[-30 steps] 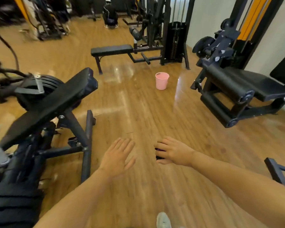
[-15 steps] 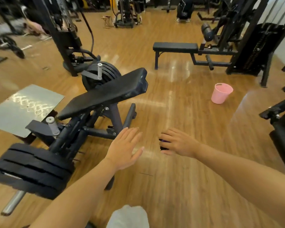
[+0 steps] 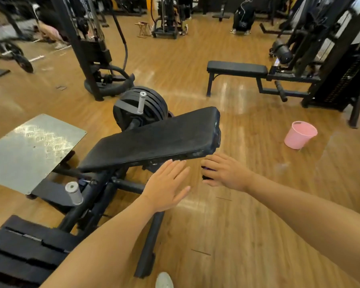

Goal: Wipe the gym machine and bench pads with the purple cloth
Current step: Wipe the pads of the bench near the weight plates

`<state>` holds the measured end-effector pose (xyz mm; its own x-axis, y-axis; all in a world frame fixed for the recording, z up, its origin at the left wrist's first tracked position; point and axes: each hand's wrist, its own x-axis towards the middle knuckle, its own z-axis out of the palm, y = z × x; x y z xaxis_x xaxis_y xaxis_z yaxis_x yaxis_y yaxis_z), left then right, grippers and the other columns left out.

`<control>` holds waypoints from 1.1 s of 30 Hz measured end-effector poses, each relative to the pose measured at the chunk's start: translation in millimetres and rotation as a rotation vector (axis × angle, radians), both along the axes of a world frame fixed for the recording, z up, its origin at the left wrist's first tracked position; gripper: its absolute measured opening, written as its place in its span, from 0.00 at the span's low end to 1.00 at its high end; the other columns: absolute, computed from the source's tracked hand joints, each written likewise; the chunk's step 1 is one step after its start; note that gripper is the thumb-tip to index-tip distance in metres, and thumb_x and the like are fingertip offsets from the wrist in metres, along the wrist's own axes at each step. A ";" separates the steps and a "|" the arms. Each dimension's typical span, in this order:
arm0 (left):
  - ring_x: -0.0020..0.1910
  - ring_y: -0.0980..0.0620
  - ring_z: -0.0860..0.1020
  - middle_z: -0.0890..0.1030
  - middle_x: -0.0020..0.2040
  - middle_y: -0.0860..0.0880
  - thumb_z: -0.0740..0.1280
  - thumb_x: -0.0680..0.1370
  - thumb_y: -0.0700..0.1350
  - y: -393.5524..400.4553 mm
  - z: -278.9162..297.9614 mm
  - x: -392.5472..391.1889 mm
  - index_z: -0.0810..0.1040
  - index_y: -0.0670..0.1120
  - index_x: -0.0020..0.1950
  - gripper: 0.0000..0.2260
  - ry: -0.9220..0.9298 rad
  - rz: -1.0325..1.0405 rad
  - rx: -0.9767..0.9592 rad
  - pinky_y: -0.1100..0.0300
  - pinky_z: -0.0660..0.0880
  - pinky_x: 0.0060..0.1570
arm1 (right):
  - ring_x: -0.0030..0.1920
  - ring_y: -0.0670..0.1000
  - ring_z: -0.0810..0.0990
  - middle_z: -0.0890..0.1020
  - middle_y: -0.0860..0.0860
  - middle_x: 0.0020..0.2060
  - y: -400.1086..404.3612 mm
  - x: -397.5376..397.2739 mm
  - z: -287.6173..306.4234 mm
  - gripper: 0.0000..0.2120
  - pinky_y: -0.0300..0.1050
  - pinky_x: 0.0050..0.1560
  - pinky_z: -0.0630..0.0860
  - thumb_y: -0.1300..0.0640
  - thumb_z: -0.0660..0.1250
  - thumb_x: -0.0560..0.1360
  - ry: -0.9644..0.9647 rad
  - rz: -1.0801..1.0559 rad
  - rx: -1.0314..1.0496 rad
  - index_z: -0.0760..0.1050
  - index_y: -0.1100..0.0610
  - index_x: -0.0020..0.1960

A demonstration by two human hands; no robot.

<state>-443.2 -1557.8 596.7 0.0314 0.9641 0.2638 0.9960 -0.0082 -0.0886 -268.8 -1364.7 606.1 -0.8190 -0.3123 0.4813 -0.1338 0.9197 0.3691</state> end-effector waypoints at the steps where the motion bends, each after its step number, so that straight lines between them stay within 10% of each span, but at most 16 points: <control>1: 0.71 0.46 0.72 0.76 0.70 0.47 0.48 0.84 0.60 7.2 -0.8 -15.1 0.75 0.46 0.71 0.28 0.009 -0.017 -0.017 0.49 0.59 0.74 | 0.51 0.56 0.78 0.80 0.54 0.50 5.3 -11.8 0.0 0.19 0.48 0.54 0.73 0.48 0.57 0.84 0.004 -0.019 -0.010 0.78 0.58 0.45; 14: 0.73 0.46 0.70 0.74 0.72 0.45 0.51 0.83 0.57 70.9 -33.7 -91.7 0.73 0.43 0.73 0.26 0.009 0.031 0.036 0.51 0.59 0.76 | 0.52 0.55 0.80 0.81 0.54 0.52 45.8 -87.5 -42.7 0.13 0.50 0.52 0.77 0.52 0.62 0.82 0.103 -0.220 -0.162 0.81 0.60 0.51; 33: 0.73 0.46 0.70 0.71 0.74 0.42 0.51 0.86 0.54 147.8 -141.3 -154.5 0.69 0.41 0.75 0.24 -0.128 -0.347 0.534 0.56 0.66 0.72 | 0.55 0.63 0.82 0.83 0.59 0.55 33.1 -125.6 -105.6 0.07 0.58 0.55 0.79 0.64 0.72 0.74 0.853 -0.396 -0.027 0.84 0.64 0.52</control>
